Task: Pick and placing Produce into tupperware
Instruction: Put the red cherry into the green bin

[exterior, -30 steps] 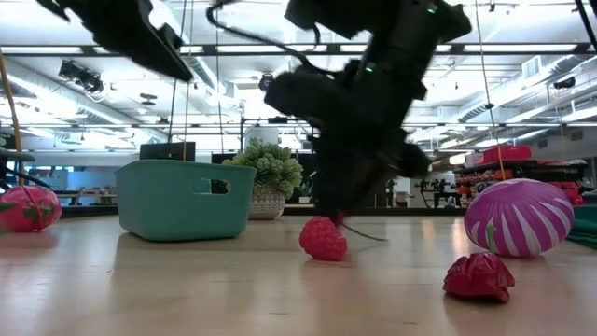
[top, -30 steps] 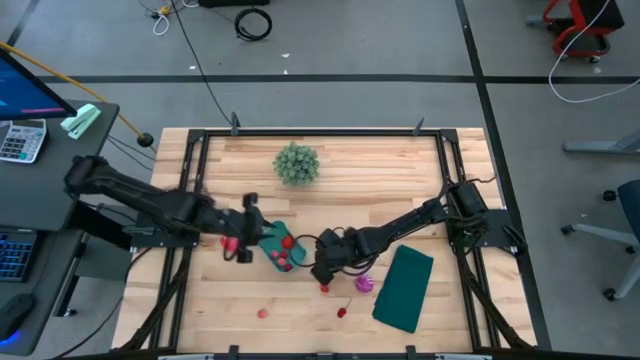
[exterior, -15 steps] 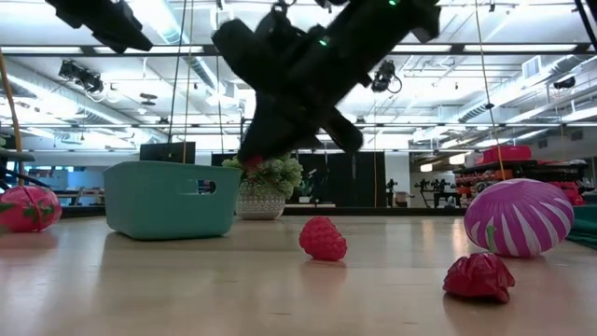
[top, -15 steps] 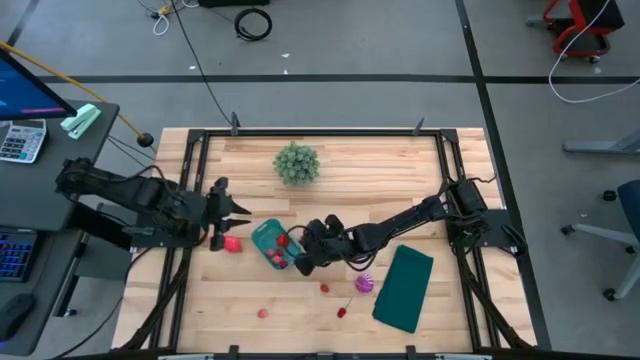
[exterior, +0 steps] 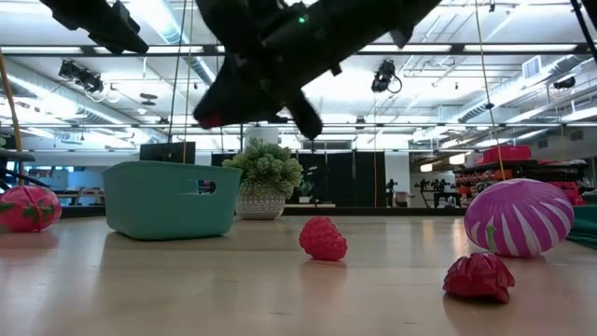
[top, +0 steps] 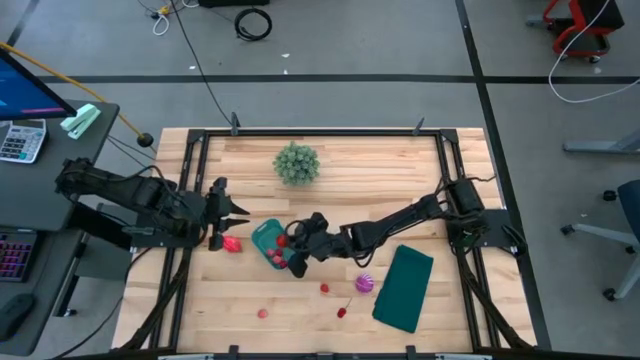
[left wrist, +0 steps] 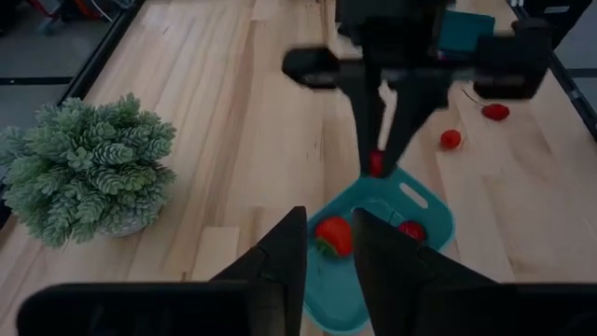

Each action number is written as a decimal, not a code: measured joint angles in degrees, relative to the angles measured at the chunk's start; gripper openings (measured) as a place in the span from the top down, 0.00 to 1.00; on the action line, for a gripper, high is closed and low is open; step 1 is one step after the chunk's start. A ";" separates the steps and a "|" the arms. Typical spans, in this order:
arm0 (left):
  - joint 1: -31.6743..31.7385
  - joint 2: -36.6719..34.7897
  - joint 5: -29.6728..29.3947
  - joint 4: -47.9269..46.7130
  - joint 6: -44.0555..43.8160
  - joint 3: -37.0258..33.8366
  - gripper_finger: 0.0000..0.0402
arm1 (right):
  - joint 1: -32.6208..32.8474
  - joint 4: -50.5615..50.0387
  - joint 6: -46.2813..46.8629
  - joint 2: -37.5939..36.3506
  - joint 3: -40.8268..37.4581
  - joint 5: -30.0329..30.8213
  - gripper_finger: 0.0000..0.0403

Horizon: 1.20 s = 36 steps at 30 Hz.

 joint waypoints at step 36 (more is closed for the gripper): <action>0.00 0.02 0.00 -2.41 -1.51 -0.07 0.81 | 22.48 -4.99 9.58 1.62 3.96 -15.84 0.63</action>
